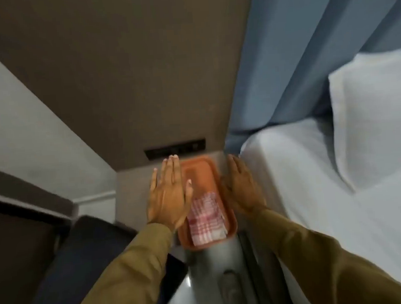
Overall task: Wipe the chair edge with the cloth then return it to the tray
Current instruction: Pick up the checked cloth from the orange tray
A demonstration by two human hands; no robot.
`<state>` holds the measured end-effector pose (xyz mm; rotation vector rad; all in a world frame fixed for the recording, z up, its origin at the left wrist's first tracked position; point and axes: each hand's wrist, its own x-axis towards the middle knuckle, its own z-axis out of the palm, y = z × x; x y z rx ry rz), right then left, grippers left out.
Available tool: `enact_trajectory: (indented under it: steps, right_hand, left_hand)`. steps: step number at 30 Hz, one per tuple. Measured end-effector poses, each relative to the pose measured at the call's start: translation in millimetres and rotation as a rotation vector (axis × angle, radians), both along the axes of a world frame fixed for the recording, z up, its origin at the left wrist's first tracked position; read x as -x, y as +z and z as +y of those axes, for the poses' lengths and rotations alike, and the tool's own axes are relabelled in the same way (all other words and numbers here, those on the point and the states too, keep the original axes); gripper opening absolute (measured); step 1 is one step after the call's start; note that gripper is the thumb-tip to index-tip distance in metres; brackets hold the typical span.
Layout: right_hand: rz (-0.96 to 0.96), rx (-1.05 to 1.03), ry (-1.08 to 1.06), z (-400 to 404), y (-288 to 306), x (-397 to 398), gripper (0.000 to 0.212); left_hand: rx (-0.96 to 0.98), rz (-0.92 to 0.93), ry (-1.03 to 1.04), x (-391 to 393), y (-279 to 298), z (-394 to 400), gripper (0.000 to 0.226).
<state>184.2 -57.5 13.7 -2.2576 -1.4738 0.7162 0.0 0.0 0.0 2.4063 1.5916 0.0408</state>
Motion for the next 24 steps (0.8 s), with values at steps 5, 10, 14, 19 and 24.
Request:
enact_trajectory:
  steps: [5,10,14,19,24]
  right_hand:
    - [0.098,0.294,-0.006,-34,-150,-3,0.05]
    - [0.286,0.333,-0.083,-33,-225,-1,0.048]
    - [0.358,0.322,-0.18,-22,-255,1,0.047]
    - [0.412,0.301,-0.246,-3,-265,10,0.056]
    - [0.421,0.318,-0.343,12,-270,16,0.055]
  left_hand:
    - [0.253,0.171,-0.094,7,-155,-45,0.072]
    - [0.352,0.203,-0.154,1,-232,-59,0.074]
    - [0.391,0.217,-0.131,-2,-261,-63,0.076]
    - [0.435,0.271,-0.126,-2,-273,-61,0.08]
    - [0.464,0.294,-0.141,-1,-272,-58,0.083]
